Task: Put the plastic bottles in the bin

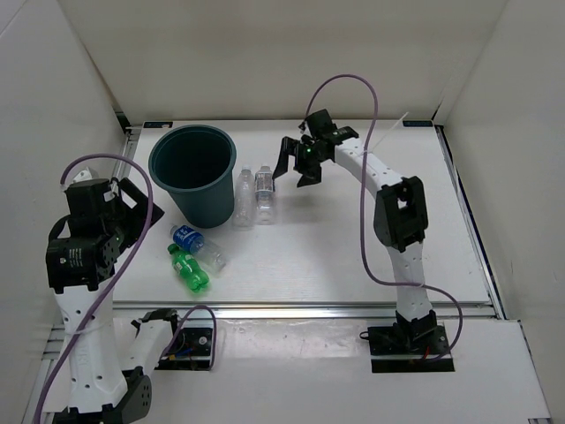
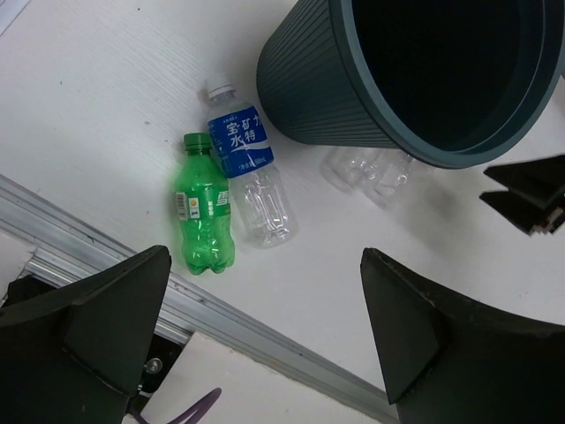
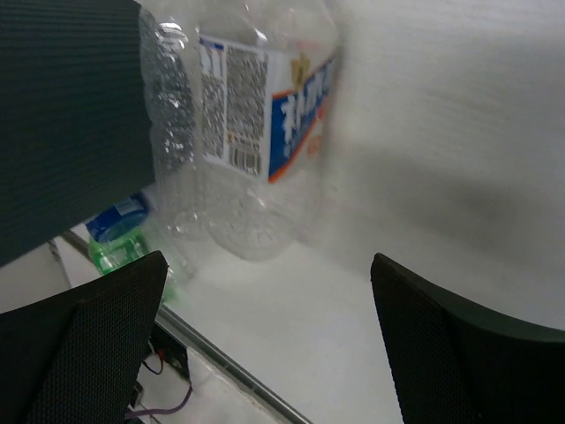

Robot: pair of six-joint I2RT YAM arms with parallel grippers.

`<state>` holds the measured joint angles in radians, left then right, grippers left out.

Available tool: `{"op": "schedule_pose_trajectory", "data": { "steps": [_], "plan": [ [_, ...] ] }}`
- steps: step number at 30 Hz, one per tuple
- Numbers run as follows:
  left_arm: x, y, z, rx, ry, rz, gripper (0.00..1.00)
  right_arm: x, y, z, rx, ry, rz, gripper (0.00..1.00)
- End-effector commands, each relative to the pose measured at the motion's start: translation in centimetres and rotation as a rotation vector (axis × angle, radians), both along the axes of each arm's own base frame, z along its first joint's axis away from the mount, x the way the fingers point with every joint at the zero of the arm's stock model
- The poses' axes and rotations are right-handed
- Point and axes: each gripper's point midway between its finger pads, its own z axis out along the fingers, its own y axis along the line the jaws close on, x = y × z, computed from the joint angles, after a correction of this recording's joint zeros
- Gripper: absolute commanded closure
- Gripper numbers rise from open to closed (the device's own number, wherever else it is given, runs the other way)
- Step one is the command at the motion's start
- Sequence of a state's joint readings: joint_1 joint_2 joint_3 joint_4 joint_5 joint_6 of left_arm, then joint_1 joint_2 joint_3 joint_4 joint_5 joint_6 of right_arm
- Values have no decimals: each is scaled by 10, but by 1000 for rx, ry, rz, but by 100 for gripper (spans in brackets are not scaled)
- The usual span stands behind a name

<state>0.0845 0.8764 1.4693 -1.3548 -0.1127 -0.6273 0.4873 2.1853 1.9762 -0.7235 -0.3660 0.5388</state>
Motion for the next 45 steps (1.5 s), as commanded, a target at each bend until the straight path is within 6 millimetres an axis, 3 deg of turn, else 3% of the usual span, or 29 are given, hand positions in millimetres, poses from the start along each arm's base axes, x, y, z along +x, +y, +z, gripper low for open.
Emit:
{"op": "schedule_pose_trajectory", "data": {
  "steps": [1,5,6,10,15,18,19,22,24,25,26,27,29,30,32,33,35,36,39,40,41,44,45],
  "plan": [
    [-16,-7,-12,-20,69,-29,0,11,31,9,132,16,51,0],
    [-17,-10,-7,-18,52,-58,0,24,49,-19,157,48,57,0],
    [-15,-12,-8,-26,60,-66,0,25,53,-18,176,57,57,0],
    [-13,-16,-17,-49,92,-86,0,24,61,-50,169,115,55,0],
    [-13,-20,-16,-65,90,-103,0,20,82,-61,197,115,95,0],
    [-17,-23,-13,-64,72,-118,0,19,86,-78,210,168,79,0],
    [-17,-25,-13,-74,71,-129,0,14,85,-86,210,201,74,3],
    [-17,-32,-12,-94,69,-164,0,-2,77,-108,185,275,62,34],
    [-19,-32,-11,-92,60,-164,0,-4,66,-101,166,252,54,41],
    [-19,-32,-8,-91,49,-165,0,-11,50,-115,123,285,21,41],
    [-19,-32,-7,-100,48,-156,0,-8,36,-112,108,264,12,47],
    [-18,-32,2,-95,20,-158,0,-6,29,-89,115,221,9,50],
    [-18,-30,9,-91,-2,-141,0,-3,4,-77,101,186,-18,55],
    [-18,-29,16,-89,-23,-128,0,1,-3,-45,107,111,-12,55],
    [-18,-23,21,-70,-41,-93,0,8,-15,-10,117,40,-31,56],
    [-21,-20,26,-59,-61,-83,0,13,-19,31,154,-43,-36,57],
    [-26,-16,29,-46,-87,-57,0,16,-17,77,200,-121,-41,57],
    [-25,-15,24,-46,-82,-42,0,19,-8,127,256,-220,-30,59],
    [-26,-18,22,-55,-99,-56,0,15,27,200,351,-359,10,59],
    [-27,-20,19,-63,-95,-65,0,3,49,223,389,-404,59,59],
    [-27,-20,19,-70,-96,-60,0,-1,63,268,455,-530,102,59],
    [-22,-28,17,-99,-101,-96,0,-29,110,312,532,-754,207,53],
    [-22,-34,19,-109,-110,-138,0,-47,135,312,548,-789,247,47]
  ]
}}
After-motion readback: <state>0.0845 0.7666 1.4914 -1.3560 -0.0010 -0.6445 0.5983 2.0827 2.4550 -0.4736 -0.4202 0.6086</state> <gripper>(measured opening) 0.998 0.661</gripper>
